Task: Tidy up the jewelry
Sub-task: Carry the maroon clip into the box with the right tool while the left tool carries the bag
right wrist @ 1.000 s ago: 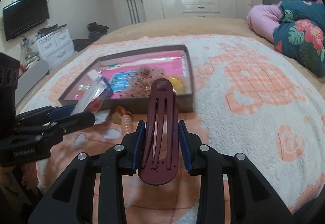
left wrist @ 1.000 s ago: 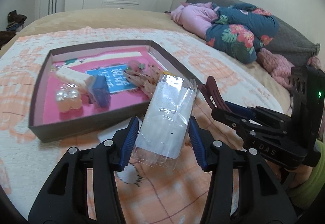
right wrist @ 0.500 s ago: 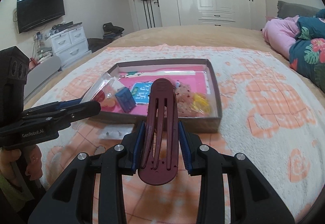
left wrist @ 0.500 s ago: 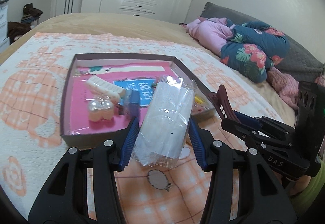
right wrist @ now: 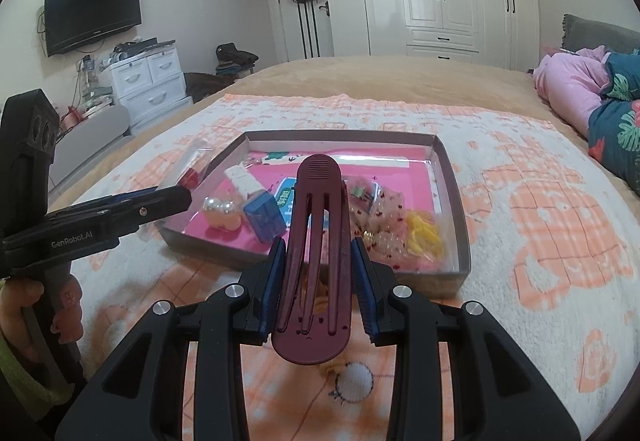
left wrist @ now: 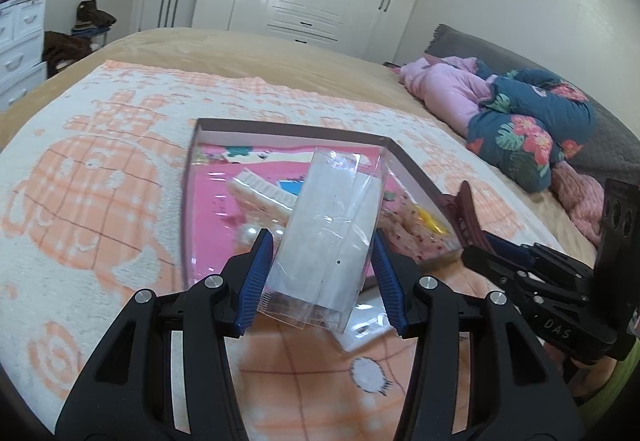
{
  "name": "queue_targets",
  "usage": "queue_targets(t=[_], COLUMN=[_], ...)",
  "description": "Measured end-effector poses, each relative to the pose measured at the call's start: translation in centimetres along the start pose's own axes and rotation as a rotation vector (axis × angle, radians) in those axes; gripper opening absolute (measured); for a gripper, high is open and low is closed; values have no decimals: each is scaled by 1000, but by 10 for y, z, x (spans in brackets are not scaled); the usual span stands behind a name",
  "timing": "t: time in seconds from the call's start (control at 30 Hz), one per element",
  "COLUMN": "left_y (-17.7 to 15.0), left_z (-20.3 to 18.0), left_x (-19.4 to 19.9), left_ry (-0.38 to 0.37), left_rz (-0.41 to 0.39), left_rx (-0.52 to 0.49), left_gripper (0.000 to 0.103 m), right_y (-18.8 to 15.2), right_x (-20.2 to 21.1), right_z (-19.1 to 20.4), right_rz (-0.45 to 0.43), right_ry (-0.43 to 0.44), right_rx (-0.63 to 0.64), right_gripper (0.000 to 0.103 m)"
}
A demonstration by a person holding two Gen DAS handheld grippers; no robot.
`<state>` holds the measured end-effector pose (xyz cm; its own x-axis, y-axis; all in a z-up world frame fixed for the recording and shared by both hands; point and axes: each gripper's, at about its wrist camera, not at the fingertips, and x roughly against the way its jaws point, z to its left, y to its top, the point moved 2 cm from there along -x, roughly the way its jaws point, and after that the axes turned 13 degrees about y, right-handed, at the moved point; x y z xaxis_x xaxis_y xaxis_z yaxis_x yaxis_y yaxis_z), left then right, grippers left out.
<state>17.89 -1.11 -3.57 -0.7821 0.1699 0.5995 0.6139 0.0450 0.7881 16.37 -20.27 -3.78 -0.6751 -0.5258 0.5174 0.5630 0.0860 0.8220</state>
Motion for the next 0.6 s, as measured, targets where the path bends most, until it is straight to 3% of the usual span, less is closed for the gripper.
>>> queue_targets(t=[0.6], left_y=[16], left_z=[30], left_x=[-24], left_ry=[88], left_rz=[-4], left_rx=[74], left_gripper=[41], right_y=[29], right_x=[-22], right_z=[-33], right_rz=[-23], right_ry=[-47], right_rx=[-24], right_gripper=[32])
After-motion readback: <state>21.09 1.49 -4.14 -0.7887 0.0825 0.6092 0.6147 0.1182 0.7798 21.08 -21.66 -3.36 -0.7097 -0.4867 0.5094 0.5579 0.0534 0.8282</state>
